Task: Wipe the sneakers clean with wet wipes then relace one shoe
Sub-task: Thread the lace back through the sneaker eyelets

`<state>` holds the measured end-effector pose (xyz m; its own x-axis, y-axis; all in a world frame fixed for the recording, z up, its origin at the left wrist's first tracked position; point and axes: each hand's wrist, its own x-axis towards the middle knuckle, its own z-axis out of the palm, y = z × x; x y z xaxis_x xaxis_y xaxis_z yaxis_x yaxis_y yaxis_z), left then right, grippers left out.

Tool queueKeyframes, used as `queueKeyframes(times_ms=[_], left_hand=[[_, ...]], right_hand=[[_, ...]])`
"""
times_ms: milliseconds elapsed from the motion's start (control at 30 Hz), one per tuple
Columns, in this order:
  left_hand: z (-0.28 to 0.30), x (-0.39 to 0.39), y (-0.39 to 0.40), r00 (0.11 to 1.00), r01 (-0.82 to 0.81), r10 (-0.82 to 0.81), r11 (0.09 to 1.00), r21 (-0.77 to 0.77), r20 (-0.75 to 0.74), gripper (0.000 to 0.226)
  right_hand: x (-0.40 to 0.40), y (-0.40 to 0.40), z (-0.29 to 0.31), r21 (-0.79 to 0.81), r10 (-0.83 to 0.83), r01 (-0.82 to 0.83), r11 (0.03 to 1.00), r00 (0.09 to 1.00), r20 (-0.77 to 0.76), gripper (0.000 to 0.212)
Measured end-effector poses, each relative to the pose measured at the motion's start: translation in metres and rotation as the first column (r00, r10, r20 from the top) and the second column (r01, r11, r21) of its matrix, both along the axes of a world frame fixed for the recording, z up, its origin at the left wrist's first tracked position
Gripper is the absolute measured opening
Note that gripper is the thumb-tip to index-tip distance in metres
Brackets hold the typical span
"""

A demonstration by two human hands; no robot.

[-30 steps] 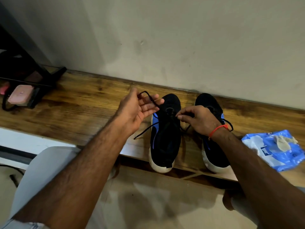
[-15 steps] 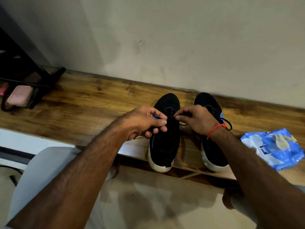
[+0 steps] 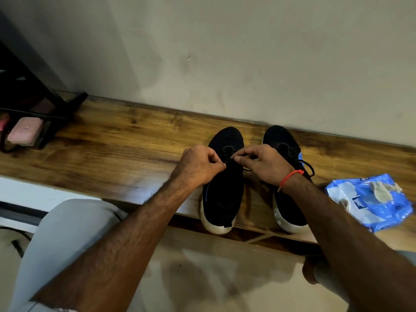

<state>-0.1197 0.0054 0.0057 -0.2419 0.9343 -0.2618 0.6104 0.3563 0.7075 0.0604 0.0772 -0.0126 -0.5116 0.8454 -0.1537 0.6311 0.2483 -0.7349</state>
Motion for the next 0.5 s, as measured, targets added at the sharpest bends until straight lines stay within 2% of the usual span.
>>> queueKeyframes(times_ms=[200, 500], left_hand=[[-0.0037, 0.0023, 0.0043, 0.997, 0.03, -0.026, 0.998, 0.06, -0.079, 0.009], [-0.0062, 0.0043, 0.0064, 0.994, 0.004, 0.007, 0.994, 0.109, -0.105, 0.01]], right_hand=[[-0.002, 0.0007, -0.0061, -0.037, -0.024, 0.022, 0.999, 0.998, -0.064, 0.012], [-0.0024, 0.0023, -0.01, -0.06, -0.033, 0.027, 0.998, 0.993, -0.115, 0.012]])
